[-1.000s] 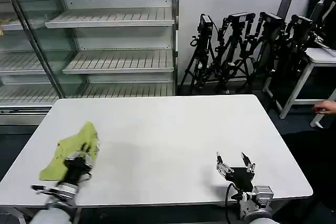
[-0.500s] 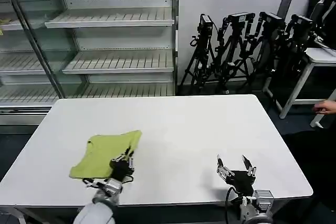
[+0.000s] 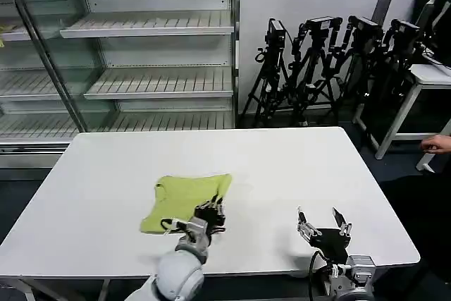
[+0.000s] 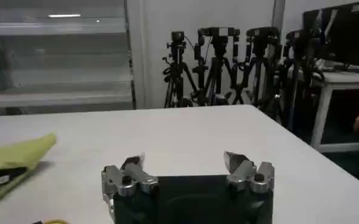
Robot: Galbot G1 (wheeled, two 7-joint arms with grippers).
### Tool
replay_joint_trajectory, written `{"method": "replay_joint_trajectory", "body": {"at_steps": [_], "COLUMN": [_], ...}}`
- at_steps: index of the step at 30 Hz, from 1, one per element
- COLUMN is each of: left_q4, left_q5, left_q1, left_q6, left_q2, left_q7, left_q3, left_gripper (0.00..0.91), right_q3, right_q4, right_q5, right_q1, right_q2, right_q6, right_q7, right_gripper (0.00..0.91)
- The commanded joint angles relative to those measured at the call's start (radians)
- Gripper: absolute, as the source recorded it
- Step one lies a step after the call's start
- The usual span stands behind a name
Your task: Fold and organize the clothes.
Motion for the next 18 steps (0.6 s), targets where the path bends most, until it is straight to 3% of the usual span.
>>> {"method": "replay_joint_trajectory", "body": {"at_steps": [1, 9, 15, 18], "left_q4": [0.073, -0.051, -0.156, -0.232], "left_q5": [-0.142, -0.401, -0.437, -0.36], "left_q1": [-0.136, -0.08, 0.014, 0.09], "left_q6": [0.007, -0.084, -0.128, -0.166], "left_q2": [-0.112, -0.081, -0.051, -0.008], "left_q7": [-0.04, 0.059, 0.089, 0.115], "left_q3": [0.084, -0.001, -0.122, -0.189], "left_gripper": [0.907, 0.907, 0.907, 0.907], "right_q3": [-0.006, -0.031, -0.037, -0.043], "right_q4": [-0.009, -0.022, -0.029, -0.024], "right_q5": [-0.005, -0.044, -0.063, -0.077], "right_q1": [0.016, 0.036, 0.046, 0.053], "right_q2": [0.004, 0.004, -0.003, -0.011], "right_q6": [0.0, 0.018, 0.038, 0.07], "right_q7": [-0.003, -0.014, -0.026, -0.049], "right_gripper": [0.907, 0.907, 0.907, 0.907]}}
